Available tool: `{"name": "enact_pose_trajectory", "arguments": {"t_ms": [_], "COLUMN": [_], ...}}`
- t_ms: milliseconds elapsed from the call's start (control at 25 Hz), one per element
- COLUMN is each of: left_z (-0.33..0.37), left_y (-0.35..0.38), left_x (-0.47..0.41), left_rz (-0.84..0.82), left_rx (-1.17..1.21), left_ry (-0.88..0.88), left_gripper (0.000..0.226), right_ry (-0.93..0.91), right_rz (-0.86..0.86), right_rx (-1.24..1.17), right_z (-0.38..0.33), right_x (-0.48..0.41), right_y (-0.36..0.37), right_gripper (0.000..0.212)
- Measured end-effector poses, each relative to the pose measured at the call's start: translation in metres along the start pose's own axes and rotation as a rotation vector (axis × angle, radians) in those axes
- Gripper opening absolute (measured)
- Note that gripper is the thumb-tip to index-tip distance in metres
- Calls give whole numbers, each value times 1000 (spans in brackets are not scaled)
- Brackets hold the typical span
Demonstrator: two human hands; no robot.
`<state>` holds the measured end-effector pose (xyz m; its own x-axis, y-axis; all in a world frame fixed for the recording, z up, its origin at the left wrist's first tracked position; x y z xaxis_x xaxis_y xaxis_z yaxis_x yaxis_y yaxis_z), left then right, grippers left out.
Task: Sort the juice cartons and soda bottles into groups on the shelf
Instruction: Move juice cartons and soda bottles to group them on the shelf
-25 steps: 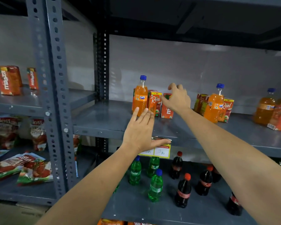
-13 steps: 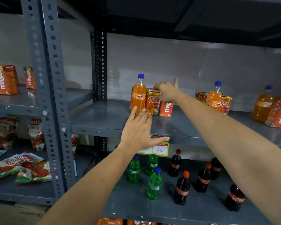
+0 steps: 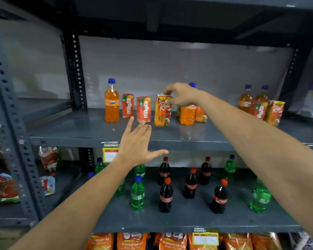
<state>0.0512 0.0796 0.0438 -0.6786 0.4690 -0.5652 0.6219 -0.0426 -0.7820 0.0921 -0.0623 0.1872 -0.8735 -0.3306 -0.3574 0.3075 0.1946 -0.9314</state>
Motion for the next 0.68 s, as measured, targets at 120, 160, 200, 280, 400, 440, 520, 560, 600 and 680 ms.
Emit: {"name": "enact_pose_trajectory", "arguments": {"t_ms": [120,160,200,280,400,440,520,560,600,680], "left_z": [65,83,99,123,146,148,149,148,148,149], "left_y": [-3,-3,-4,-7,-9,-9,-7,-6,-4,-2], "left_x": [-22,-30,-38,-53,-71,-76,-82,-83,-83,-82], "left_rz": [-8,-8,-4,12,22,22,2,-3,-2,5], "left_rx": [29,31,33,30,4,-2,1,3,1,-11], "left_ry": [-1,2,-1,-24,-56,-69,-92,-100,-105,-111], "left_gripper": [120,121,122,120,119,118,116,115,114,112], "right_ry": [35,53,67,86,94,93,97,104,112,115], "right_rz": [-67,-89,-106,-130,-126,-110,-70,-56,-56,-73], "right_rx": [38,52,65,83,109,113,100,88,74,49], "right_z": [60,80,100,132,165,172,181,184,186,189], "right_x": [38,49,57,66,64,61,52,48,44,37], "right_y": [-12,-15,-17,-22,-29,-31,-31,-28,-23,-8], "right_gripper": [45,45,45,44,44,43,41,42,43,44]}}
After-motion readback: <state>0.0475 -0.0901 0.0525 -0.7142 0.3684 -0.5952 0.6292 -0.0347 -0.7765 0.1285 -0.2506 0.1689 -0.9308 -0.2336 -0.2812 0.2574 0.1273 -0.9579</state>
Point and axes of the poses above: each hand's wrist, its own x-axis away from the middle knuckle, its own y-axis out of the palm, z = x × y, the point moved 6 cm from there along -x, towards the middle knuckle
